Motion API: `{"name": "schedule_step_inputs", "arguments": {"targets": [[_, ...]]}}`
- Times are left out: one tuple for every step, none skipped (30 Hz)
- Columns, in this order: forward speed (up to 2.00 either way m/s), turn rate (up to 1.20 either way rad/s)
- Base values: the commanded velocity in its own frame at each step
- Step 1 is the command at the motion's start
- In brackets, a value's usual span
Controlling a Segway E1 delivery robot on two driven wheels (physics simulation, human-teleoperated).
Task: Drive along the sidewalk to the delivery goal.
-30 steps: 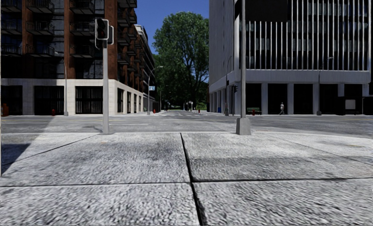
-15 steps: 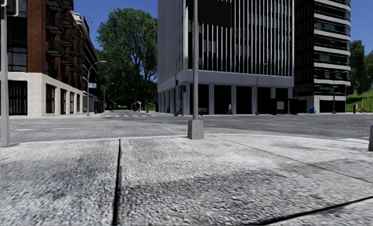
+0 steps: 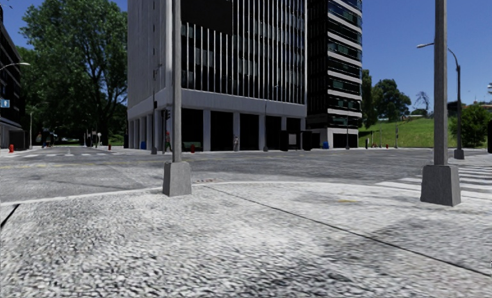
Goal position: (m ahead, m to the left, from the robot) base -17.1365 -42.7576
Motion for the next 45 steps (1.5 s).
{"name": "schedule_step_inputs", "arguments": {"targets": [[2.0,-0.74],[2.0,-0.74],[2.0,-0.73],[2.0,-0.73],[2.0,-0.71],[2.0,-0.91],[2.0,-1.09],[2.0,-1.15],[2.0,-1.15],[1.9,-1.14],[1.64,-1.13],[1.56,-1.12],[1.56,-1.12],[1.51,-1.11],[1.5,-1.1],[1.49,-1.09],[1.49,-1.05],[1.27,-1.01],[1.15,-1.01],[1.1,-1.01],[1.05,-1.01],[1.03,-1.01],[1.03,-1.01],[1.03,-1.01],[1.02,-1.01],[1.02,-1.01],[1.02,-1.01],[1.02,-1.01],[1.02,-1.01],[1.02,-1.01],[1.02,-0.99],[1.02,-0.95],[1.02,-0.88],[1.02,-0.88],[1.02,-0.85],[1.02,-0.82],[1.02,-0.3],[1.02,0.0],[1.02,0.0],[1.02,0.0],[1.03,0.0],[1.03,0.0],[1.03,0.0],[1.03,0.0],[1.03,0.0]]}}
